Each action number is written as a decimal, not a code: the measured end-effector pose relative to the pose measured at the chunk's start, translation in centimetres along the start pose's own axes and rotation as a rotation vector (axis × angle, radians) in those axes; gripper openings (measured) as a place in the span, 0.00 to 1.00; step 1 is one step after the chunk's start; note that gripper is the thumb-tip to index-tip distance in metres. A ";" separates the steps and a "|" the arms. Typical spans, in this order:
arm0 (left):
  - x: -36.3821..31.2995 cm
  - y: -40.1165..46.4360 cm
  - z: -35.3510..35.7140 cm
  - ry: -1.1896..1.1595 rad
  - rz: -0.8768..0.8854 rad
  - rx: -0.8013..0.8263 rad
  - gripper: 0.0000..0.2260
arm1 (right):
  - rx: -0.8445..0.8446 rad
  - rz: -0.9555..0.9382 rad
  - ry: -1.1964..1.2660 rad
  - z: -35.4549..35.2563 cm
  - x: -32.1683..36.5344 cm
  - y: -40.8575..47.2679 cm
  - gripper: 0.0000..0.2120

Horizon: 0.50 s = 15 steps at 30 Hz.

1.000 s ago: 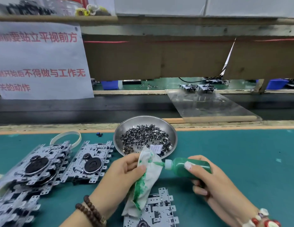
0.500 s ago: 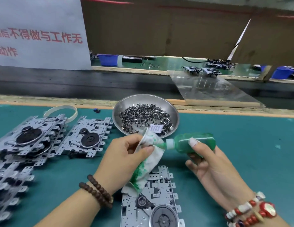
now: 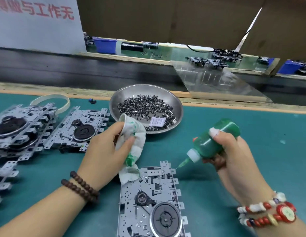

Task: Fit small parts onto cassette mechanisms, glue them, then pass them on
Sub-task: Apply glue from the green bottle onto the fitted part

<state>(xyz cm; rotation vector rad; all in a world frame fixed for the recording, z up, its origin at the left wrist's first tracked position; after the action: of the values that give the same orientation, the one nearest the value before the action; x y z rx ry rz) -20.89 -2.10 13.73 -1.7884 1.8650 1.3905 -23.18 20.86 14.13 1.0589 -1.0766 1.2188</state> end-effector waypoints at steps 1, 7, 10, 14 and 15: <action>0.0 0.1 0.1 0.005 0.004 0.008 0.06 | 0.015 -0.027 -0.036 0.1 0.1 0.0 0.05; 0.6 0.1 0.6 -0.027 -0.066 0.051 0.09 | 0.028 -0.150 -0.191 0.3 1.0 -0.3 0.07; 0.6 0.2 0.8 -0.046 -0.081 0.066 0.09 | 0.040 -0.175 -0.226 0.4 1.0 -0.5 0.08; 0.9 0.2 1.0 -0.077 -0.107 0.085 0.11 | 0.035 -0.198 -0.256 0.4 1.0 -0.6 0.09; 0.9 0.2 1.1 -0.090 -0.111 0.095 0.12 | 0.037 -0.205 -0.260 0.4 1.0 -0.6 0.09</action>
<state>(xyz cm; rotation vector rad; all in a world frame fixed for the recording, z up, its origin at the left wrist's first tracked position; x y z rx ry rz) -21.73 -1.98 12.62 -1.7260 1.7283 1.2991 -22.54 20.57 15.21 1.3486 -1.1138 0.9578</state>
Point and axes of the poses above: each hand's wrist, its own y-axis towards the middle knuckle, its own z-axis out of the palm, x = y × z, the point moved 6 cm from there along y, towards the middle knuckle, and after that the axes turned 5 degrees about -x, right-handed, at the moved point
